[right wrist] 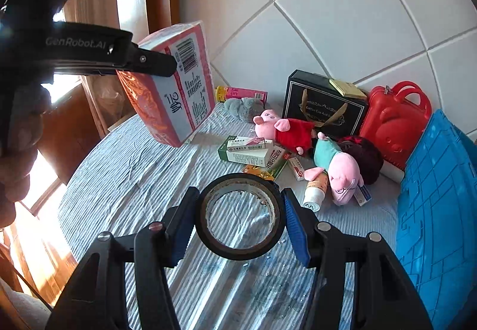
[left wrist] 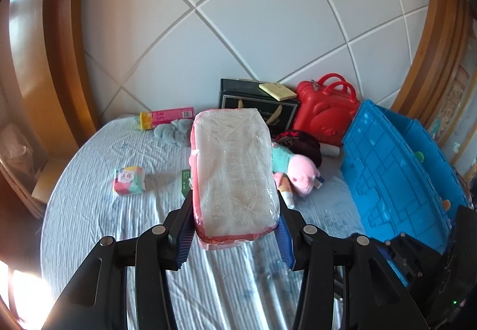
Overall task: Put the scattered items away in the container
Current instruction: 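Lift and carry the tissue pack and tape roll in both tools over the crate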
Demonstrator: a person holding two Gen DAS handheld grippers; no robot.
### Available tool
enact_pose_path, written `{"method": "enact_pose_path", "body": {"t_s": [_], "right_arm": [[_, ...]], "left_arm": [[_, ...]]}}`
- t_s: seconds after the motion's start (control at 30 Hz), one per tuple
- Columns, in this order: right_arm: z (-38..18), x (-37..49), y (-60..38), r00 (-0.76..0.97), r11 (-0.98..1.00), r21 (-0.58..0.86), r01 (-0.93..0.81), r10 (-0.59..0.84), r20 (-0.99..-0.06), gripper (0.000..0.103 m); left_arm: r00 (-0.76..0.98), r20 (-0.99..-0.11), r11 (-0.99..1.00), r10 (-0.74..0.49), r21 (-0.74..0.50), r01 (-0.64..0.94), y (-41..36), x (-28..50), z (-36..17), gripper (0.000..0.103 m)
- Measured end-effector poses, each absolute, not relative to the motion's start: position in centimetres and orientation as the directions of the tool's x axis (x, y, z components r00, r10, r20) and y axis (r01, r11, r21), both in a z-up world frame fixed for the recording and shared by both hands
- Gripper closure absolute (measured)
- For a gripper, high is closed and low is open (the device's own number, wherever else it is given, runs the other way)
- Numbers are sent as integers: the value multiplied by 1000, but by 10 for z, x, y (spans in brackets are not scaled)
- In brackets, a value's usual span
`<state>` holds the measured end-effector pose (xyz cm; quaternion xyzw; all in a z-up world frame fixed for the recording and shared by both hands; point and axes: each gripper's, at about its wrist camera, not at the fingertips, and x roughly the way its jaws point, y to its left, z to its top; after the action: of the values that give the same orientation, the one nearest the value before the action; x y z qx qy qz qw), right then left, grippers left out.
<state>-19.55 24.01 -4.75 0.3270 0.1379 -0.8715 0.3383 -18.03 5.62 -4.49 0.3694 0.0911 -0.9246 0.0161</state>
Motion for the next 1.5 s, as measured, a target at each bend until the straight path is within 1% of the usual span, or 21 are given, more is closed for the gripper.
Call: {"method": "enact_pose_path", "body": {"t_s": [0.3,0.67,0.97,1.3,1.5], "right_arm": [[-11,-171,256,-563,-695,-35,718,-551,-615,48],[-2,-171,278,-555,-680,-17,733,-584,-592,48],[8,-176,300,-547,-666,1,746,-614,-569,48],[27,-189,349,-569,-674,9,739,-631,-528,48],[35,-206,391,-602,-714,23,700,-608,-517,48]], "left_arm": [[-732,-682,-979,-7,-144,143,62,-156,-38,57],[-748,-660,-977,-62,-115,182,80,-148,-19,57],[-752,-656,-978,-74,-102,185,102,-152,-8,57],[-769,-635,-979,-76,-98,177,148,-163,11,57],[-781,-622,-985,-63,-87,148,189,-177,24,57]]}}
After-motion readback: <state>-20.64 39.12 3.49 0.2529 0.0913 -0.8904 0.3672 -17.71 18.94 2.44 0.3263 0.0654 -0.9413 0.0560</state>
